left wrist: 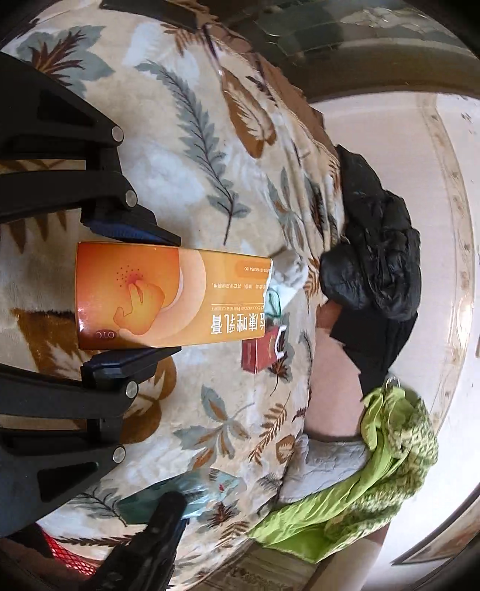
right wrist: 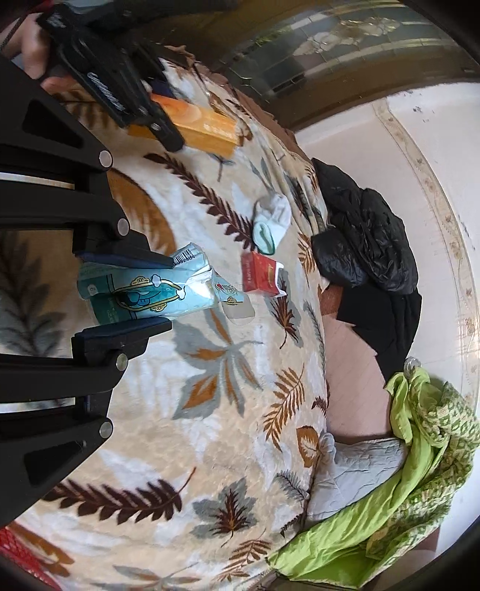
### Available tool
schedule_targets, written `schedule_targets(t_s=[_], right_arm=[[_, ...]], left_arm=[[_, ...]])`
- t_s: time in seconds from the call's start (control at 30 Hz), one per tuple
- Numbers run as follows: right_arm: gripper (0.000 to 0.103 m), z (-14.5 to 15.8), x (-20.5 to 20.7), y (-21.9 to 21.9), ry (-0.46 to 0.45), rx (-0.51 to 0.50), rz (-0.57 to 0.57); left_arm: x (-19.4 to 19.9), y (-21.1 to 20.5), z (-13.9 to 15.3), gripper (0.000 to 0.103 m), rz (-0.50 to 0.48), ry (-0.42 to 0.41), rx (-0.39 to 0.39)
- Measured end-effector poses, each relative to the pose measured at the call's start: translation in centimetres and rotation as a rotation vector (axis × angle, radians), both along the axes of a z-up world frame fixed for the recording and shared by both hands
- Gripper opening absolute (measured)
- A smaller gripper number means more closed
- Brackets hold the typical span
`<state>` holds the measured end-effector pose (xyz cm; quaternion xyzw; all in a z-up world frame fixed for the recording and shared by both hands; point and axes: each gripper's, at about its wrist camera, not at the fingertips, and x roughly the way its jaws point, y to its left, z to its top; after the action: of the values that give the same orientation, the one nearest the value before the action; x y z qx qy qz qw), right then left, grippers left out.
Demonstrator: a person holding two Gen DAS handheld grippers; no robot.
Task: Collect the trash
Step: 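Hold the orange box in the left tool while the right tool holds the teal packet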
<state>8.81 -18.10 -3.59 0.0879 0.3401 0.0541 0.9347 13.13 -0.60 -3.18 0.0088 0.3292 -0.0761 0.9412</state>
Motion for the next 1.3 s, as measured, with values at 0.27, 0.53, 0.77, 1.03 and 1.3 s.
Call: schedule_targets(t_s=[0.27,0.53,0.77,1.03,1.3], right_arm=[[0.028,-0.8,0.8,-0.1,0.029,0.005,-0.005],[0.028,-1.0,1.0,0.6,0.027,0.004,0.006],[0.028,-1.0,1.1,0.6,0.028,0.003,0.007],[0.028,-0.9,1.1,0.8,0.026,0.001,0.010],[0.028,-1.0,1.1,1.1,0.028,-0.005,0.014]], left_arm=[[0.1,-1.3,-0.9,0.047,-0.022,0.002,0.055],[0.1,-1.8,-1.1,0.047,-0.031,-0.011,0.092],[0.1,-2.2,-1.0,0.048,-0.035,-0.024,0.113],[0.1,-2.2,-1.0,0.048,-0.033,-0.023,0.116],[0.2,-2.0,-1.1,0.048,-0.034,-0.018,0.109]])
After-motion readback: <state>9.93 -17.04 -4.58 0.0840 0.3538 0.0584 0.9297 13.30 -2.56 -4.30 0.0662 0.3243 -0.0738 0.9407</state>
